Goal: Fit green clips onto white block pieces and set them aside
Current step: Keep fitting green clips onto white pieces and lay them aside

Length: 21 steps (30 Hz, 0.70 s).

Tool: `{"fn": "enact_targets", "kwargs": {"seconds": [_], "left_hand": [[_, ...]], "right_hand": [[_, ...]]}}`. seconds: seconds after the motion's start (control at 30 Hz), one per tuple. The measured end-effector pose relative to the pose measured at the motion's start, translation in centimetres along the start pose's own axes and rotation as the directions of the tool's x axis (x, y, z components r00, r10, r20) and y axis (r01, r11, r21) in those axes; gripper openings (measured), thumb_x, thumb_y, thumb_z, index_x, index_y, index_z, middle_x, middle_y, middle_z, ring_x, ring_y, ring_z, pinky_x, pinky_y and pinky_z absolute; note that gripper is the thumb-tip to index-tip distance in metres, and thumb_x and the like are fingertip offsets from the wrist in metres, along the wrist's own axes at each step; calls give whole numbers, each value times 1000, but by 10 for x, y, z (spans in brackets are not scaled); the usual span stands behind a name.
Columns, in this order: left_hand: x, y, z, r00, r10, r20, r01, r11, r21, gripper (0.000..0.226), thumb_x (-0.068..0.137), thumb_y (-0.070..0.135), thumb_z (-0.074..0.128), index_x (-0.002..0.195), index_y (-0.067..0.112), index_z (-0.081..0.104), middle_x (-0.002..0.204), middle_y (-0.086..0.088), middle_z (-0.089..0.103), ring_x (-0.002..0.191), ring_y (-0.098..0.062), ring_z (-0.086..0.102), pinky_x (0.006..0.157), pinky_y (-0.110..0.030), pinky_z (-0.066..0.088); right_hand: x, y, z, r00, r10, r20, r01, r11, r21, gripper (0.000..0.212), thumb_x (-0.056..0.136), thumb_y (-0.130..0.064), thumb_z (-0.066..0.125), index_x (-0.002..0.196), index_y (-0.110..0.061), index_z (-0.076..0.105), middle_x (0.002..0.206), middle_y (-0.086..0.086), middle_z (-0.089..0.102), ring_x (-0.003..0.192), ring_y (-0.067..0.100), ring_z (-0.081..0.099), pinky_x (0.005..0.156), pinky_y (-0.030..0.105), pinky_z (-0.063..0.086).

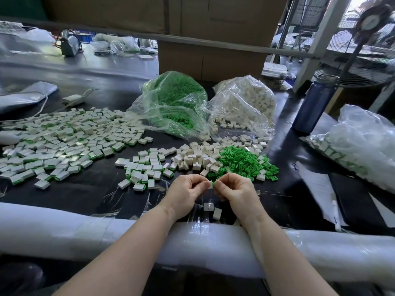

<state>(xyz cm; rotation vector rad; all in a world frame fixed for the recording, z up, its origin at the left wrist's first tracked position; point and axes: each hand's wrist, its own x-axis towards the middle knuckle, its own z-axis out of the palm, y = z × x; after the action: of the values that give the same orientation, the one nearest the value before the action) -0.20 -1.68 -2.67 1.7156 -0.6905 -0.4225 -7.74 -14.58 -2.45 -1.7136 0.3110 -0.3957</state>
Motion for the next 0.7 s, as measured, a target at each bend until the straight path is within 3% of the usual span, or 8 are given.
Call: {"fn": "enact_targets", "kwargs": {"seconds": [0.13,0.33,0.43,0.53,0.63,0.7], "left_hand": [[-2,2,0,1000,3,21,-5,996,87,13,91,16,57,93,9,68,80,-2,65,75,-8,57,64,-15,49],[-3,0,-1,1000,3,16,-6,980,201,12,91,18,58,93,12,69,78,5,64,75,-6,57,74,-19,48],[-2,0,-2,1000,5,29,-10,984,178,10,90,17,59,92,14,68,81,4,65,76,-6,58,71,-15,48],[-1,-2,0,999,41,5,-41,983,177,9,90,19,59,91,19,68,81,3,67,76,-8,58,76,-24,48],[0,-3,3,997,71,-12,-69,987,144,9,89,20,60,89,28,62,76,4,61,70,-9,55,73,-25,47],[0,-4,3,997,77,-9,-76,989,128,16,86,18,65,88,31,56,75,3,57,67,-11,53,71,-25,48]], "right_hand": [[0,1,-1,1000,-4,9,4,999,-52,18,86,-3,63,68,-9,63,61,7,58,54,11,49,52,19,43],[0,2,-3,999,15,52,-10,995,-97,23,84,-4,64,63,-15,63,56,0,58,56,13,54,53,19,43],[-1,2,-3,999,8,53,-2,995,-101,22,84,-5,64,64,-15,63,54,-4,56,53,8,50,53,18,41],[-1,0,-1,999,-35,9,36,997,-70,17,84,-4,64,71,-14,63,54,-7,56,51,3,48,52,17,41],[-1,0,-2,998,-29,-48,30,1000,1,14,84,0,64,83,-13,63,58,-2,62,52,8,55,52,22,47],[-1,0,-3,997,2,-71,2,998,59,13,84,2,63,80,-11,63,56,-2,63,50,11,58,49,26,51]]}}
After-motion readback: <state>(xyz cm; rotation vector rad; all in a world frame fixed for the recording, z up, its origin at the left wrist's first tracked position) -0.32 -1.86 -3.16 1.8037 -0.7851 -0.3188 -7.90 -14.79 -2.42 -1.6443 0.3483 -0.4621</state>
